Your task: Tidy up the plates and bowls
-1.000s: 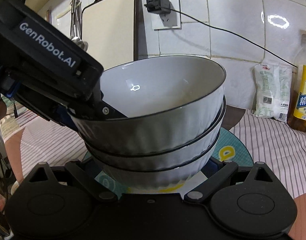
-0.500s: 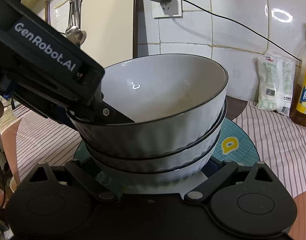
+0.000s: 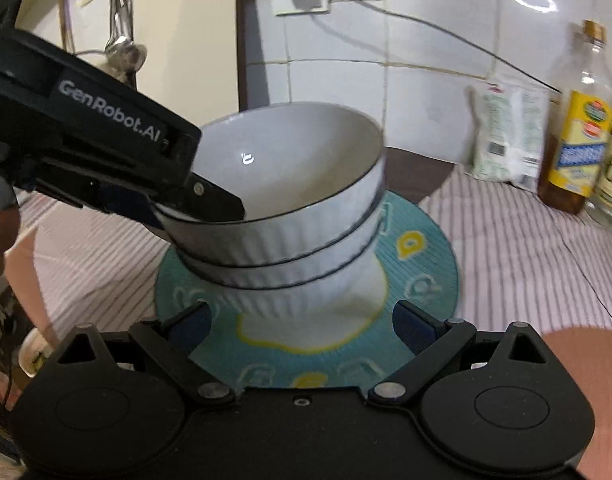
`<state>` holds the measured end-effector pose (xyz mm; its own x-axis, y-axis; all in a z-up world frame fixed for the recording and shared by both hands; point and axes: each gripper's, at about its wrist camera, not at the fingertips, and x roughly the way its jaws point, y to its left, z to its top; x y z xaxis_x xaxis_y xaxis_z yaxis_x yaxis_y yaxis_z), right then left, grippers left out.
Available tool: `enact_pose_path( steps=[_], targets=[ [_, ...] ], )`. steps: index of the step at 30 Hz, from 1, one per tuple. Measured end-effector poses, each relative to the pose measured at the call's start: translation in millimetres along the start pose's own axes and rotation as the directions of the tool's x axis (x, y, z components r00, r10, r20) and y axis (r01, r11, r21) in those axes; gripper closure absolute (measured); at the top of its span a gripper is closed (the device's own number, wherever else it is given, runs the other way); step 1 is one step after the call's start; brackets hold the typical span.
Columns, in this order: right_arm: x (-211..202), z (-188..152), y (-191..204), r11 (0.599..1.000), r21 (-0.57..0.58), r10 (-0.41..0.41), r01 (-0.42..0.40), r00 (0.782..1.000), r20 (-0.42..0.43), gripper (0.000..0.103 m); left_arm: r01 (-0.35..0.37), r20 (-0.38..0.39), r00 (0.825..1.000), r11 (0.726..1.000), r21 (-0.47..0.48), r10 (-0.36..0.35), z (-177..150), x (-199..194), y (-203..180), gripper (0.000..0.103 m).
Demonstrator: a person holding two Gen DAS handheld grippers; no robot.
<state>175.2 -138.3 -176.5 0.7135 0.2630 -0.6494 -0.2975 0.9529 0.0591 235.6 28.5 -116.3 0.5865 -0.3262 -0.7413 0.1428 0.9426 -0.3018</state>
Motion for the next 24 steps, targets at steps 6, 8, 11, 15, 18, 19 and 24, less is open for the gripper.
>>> enact_pose_path(
  steps=[6,8,11,15,18,19,24],
  targets=[
    [-48,5,1,0.998,0.058,-0.034,0.033,0.999,0.009,0.004,-0.006,0.050,0.999,0.998,0.058,0.003,-5,-49,-10,0.045],
    [-63,8,-2,0.995,0.082,-0.058,0.055,0.998,0.028,0.004,-0.009,0.071,0.997,0.997,0.072,0.004,-8,-66,-10,0.044],
    [-88,11,1,0.992,0.086,-0.095,0.091,0.994,0.050,0.004,-0.009,0.095,0.995,0.997,0.077,0.002,-11,-91,-8,0.042],
    [-120,13,3,0.987,0.086,-0.140,0.133,0.986,0.086,0.004,-0.039,0.113,0.993,0.996,0.081,0.030,-17,-119,-4,0.041],
    [-145,16,4,0.987,0.098,-0.142,0.130,0.981,0.134,0.004,-0.072,0.121,0.991,0.992,0.100,0.060,-23,-137,-8,0.041],
    [-152,17,4,0.987,0.101,-0.140,0.126,0.980,0.145,0.004,-0.075,0.127,0.990,0.991,0.107,0.061,-26,-143,-9,0.041],
    [-178,21,4,0.979,0.121,-0.181,0.164,0.973,0.146,0.004,-0.087,0.144,0.987,0.991,0.100,0.072,-38,-169,-13,0.037]
  ],
)
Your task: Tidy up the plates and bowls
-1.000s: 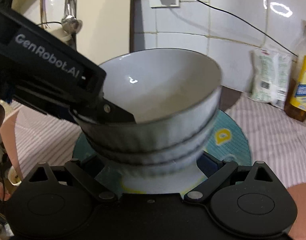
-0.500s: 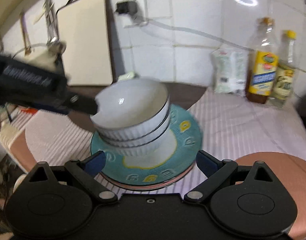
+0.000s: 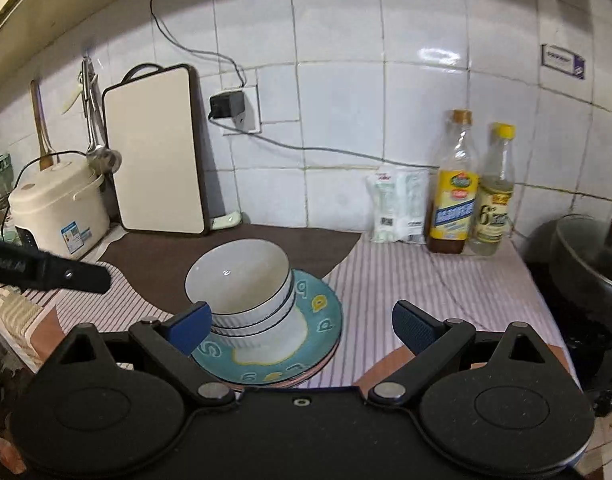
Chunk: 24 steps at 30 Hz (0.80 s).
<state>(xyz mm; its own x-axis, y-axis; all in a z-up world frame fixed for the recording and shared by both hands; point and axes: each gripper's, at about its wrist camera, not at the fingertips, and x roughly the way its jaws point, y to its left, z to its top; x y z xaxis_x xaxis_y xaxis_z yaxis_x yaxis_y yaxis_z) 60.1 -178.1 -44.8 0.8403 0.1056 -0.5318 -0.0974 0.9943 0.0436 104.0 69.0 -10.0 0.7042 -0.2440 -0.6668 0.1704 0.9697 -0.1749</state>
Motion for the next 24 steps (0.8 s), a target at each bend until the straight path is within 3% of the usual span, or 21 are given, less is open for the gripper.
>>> enact_pose_path(
  steps=[8,10,12,18,24],
  targets=[
    [-22,3,-1,0.987,0.005,-0.157,0.158,0.983,-0.092,0.003,-0.031,0.024,0.999,0.999,-0.013,0.032,-13,-32,-7,0.034],
    [-29,3,-1,0.981,-0.002,-0.192,0.193,0.976,-0.106,0.003,-0.029,0.034,0.999,1.000,0.000,0.029,-16,-39,-10,0.023],
    [-36,3,0,0.976,-0.016,-0.218,0.218,0.968,-0.124,0.003,-0.029,0.044,0.999,1.000,0.007,0.029,-19,-46,-13,0.021],
    [-57,-2,3,0.974,-0.036,-0.225,0.223,0.969,-0.099,0.003,-0.067,0.036,0.997,0.998,-0.002,0.067,-27,-53,-14,0.007],
    [-66,-3,0,0.976,-0.015,-0.219,0.218,0.972,-0.089,0.003,-0.102,0.048,0.994,0.995,-0.016,0.102,-36,-53,-10,0.007]
  ],
)
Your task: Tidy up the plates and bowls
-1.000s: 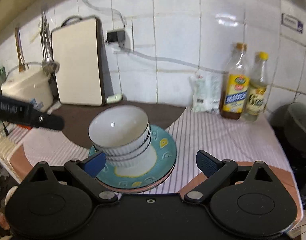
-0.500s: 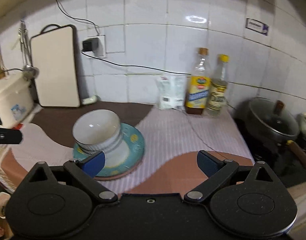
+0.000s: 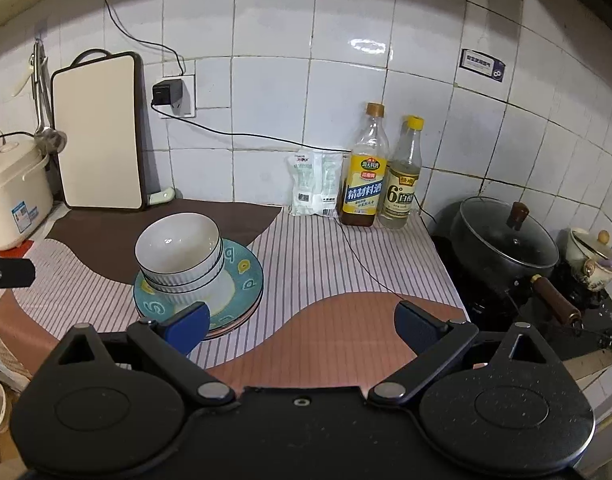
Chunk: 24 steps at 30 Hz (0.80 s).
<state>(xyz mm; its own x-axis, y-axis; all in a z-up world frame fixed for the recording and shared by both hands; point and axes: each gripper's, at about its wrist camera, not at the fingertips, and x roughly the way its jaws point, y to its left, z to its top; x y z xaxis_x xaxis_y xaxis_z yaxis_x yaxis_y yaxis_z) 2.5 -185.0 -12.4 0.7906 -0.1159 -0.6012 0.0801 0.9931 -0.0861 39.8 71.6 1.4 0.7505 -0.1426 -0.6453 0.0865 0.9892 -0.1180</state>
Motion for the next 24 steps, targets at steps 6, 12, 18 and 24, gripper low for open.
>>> enact_pose_path(
  steps=[6,12,18,24],
  targets=[
    [-4,-5,4,1.000,-0.016,-0.020,0.020,1.000,0.016,0.003,-0.011,0.001,1.000,1.000,0.008,0.011,-4,1,-1,0.007],
    [-1,-8,4,1.000,0.009,-0.005,0.005,1.000,0.010,0.003,-0.034,-0.008,0.999,0.999,0.019,0.034,-9,3,-4,0.007],
    [0,-11,7,1.000,-0.002,-0.011,0.011,1.000,0.005,0.003,-0.039,-0.019,0.999,0.999,0.021,0.039,-11,6,-5,0.007],
    [-1,-13,8,1.000,-0.004,-0.010,0.010,1.000,0.014,0.003,-0.060,-0.008,0.998,0.998,0.033,0.060,-14,7,-7,0.007]
  ],
)
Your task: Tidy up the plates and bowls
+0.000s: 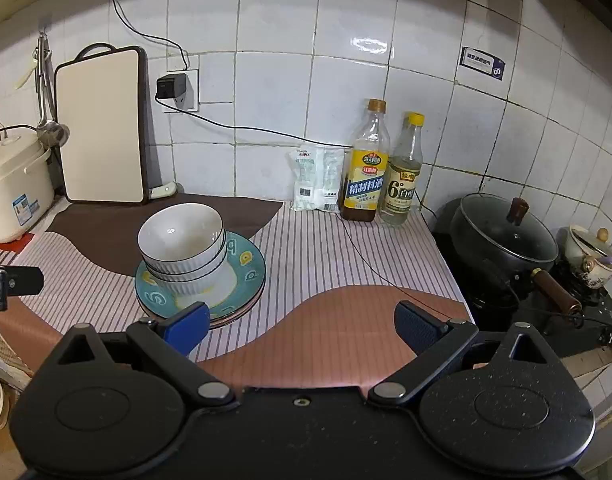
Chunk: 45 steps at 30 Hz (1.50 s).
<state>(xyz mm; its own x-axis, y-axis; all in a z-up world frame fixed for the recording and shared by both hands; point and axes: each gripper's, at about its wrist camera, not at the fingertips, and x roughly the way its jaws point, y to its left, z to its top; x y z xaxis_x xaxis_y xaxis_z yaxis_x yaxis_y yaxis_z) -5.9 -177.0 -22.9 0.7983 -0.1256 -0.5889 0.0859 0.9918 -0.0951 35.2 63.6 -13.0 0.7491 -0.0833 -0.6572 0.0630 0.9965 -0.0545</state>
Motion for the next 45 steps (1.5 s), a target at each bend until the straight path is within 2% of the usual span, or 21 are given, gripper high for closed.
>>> enact_pose_path(
  steps=[13,35,45],
  targets=[
    [1,-6,-1,1.000,0.001,-0.002,0.002,1.000,0.024,0.003,-0.023,0.026,0.999,1.000,0.000,0.023,-8,4,-1,0.007],
    [2,-13,0,0.999,-0.005,-0.032,0.033,0.997,0.073,0.003,-0.032,0.023,0.999,0.999,0.003,0.032,-15,13,1,0.007],
    [6,-14,-1,0.999,0.004,-0.047,0.047,0.997,0.060,0.003,-0.034,0.036,0.999,0.999,0.008,0.033,-15,11,-1,0.007]
  ],
)
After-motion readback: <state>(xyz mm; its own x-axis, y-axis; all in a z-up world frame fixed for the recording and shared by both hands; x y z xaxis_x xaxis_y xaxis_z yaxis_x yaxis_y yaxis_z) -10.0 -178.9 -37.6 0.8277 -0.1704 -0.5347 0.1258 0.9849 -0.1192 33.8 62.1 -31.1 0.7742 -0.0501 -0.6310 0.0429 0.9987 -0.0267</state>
